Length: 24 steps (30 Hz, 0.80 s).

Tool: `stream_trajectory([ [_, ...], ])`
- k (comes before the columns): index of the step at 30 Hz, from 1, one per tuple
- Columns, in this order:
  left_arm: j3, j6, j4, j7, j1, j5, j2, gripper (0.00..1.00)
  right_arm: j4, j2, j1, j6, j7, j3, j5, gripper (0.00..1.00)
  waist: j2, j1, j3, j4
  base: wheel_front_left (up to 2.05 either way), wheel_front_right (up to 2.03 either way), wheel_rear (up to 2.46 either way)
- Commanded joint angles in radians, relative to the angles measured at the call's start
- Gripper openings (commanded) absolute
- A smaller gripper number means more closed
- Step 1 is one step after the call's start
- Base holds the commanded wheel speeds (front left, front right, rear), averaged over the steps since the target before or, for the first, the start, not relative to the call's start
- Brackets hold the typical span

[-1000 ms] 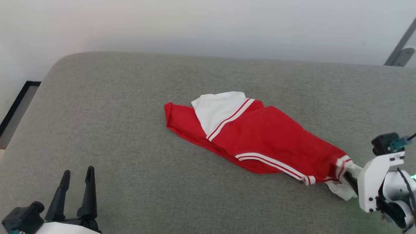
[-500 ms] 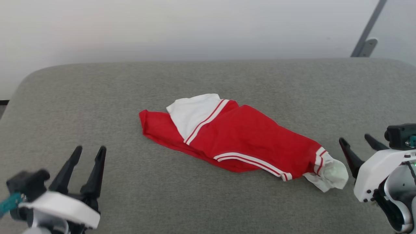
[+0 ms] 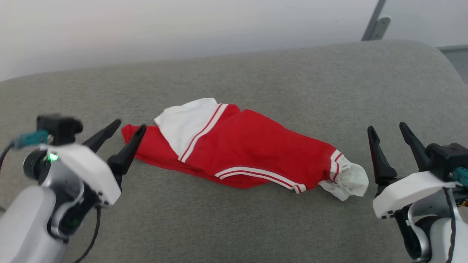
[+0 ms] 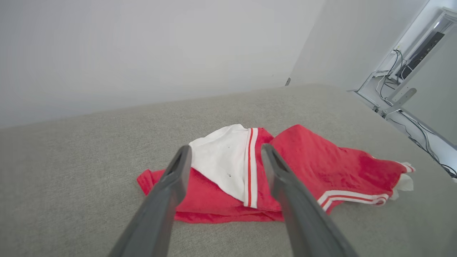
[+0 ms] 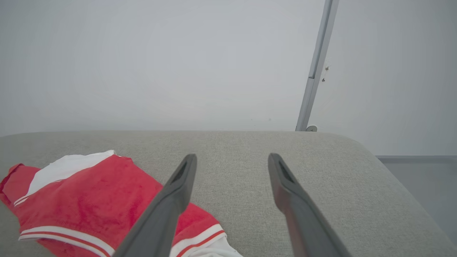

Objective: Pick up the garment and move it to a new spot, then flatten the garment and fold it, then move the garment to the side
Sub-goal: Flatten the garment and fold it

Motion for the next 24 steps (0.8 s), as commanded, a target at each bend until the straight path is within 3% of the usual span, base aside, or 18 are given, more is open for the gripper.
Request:
stream_trajectory([
  [1,-0.020,-0.003,0.013,0.030,-0.044,-0.017,0.009,1.00,0.006,0.010,0.000,0.000,-0.030,0.004,-0.005,1.00,0.0000,0.0000,0.018,-0.022,0.00,0.00,0.00],
  [9,-0.135,-0.003,0.153,0.238,-0.244,-0.079,0.023,1.00,0.041,0.033,-0.022,0.000,-0.139,0.025,-0.007,1.00,0.0000,0.0000,0.070,-0.085,0.00,0.00,0.00],
  [20,-0.211,0.002,0.408,0.440,-0.405,-0.079,0.007,1.00,0.078,0.036,-0.057,0.000,-0.176,0.040,0.024,1.00,0.0000,0.0000,0.138,-0.147,0.00,0.00,0.00],
  [24,-0.229,0.031,0.512,0.510,-0.442,-0.085,-0.015,1.00,0.091,0.037,-0.069,0.000,-0.189,0.048,0.034,1.00,0.0000,0.0000,0.161,-0.159,0.00,0.00,0.00],
])
